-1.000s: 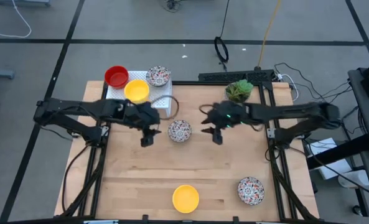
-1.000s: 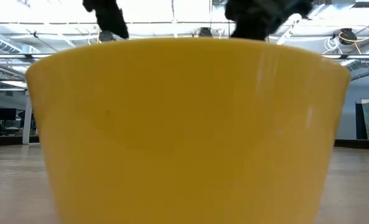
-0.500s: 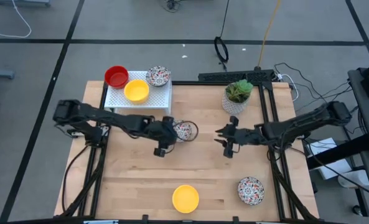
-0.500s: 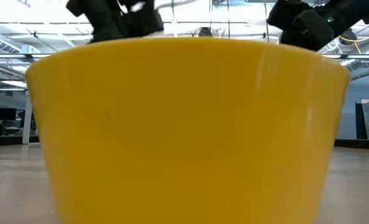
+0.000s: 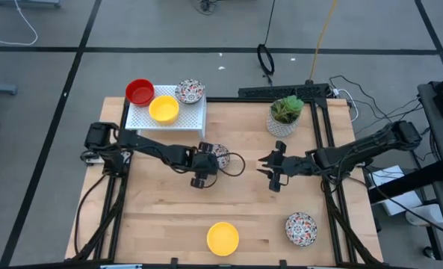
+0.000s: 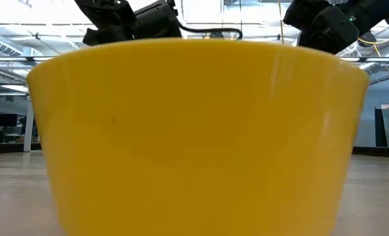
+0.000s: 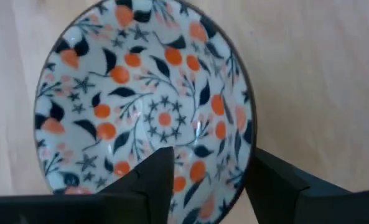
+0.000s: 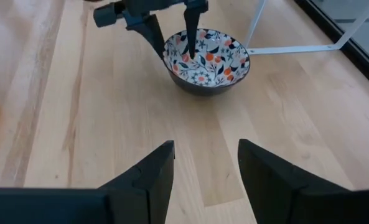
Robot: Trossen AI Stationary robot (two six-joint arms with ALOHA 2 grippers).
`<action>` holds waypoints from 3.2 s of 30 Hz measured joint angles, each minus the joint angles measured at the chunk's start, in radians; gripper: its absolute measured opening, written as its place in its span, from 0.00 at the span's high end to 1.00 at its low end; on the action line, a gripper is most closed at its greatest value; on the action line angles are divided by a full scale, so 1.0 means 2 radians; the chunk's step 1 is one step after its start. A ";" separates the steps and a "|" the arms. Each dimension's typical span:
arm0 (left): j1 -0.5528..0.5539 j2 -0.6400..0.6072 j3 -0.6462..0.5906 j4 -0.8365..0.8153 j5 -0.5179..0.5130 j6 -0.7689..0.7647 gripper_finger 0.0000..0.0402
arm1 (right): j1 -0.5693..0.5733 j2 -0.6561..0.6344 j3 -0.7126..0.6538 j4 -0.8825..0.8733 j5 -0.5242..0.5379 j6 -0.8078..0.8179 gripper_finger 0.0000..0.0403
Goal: Pick & Place Mini bowls
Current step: Stack the top white patterned bowl on the white patterned bowl on the shelf, then stack the white patterned bowl on the white patterned bowl on the shelf
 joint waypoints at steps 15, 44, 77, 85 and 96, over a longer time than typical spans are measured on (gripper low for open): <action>-0.010 -0.015 0.026 -0.004 0.003 -0.006 0.92 | 0.000 0.000 0.000 -0.006 -0.003 0.010 0.59; 0.235 -0.192 0.114 -0.116 -0.105 0.048 0.92 | 0.000 0.000 0.001 -0.013 -0.002 0.013 0.59; 0.306 -0.154 0.114 -0.124 -0.008 0.002 0.83 | 0.000 0.000 0.001 -0.016 -0.002 0.009 0.59; 0.306 -0.158 0.114 -0.119 -0.016 -0.027 0.75 | 0.000 0.000 0.000 -0.016 -0.002 0.009 0.59; 0.275 -0.182 0.115 -0.125 -0.007 -0.075 0.49 | 0.000 0.000 0.007 -0.017 -0.004 0.045 0.59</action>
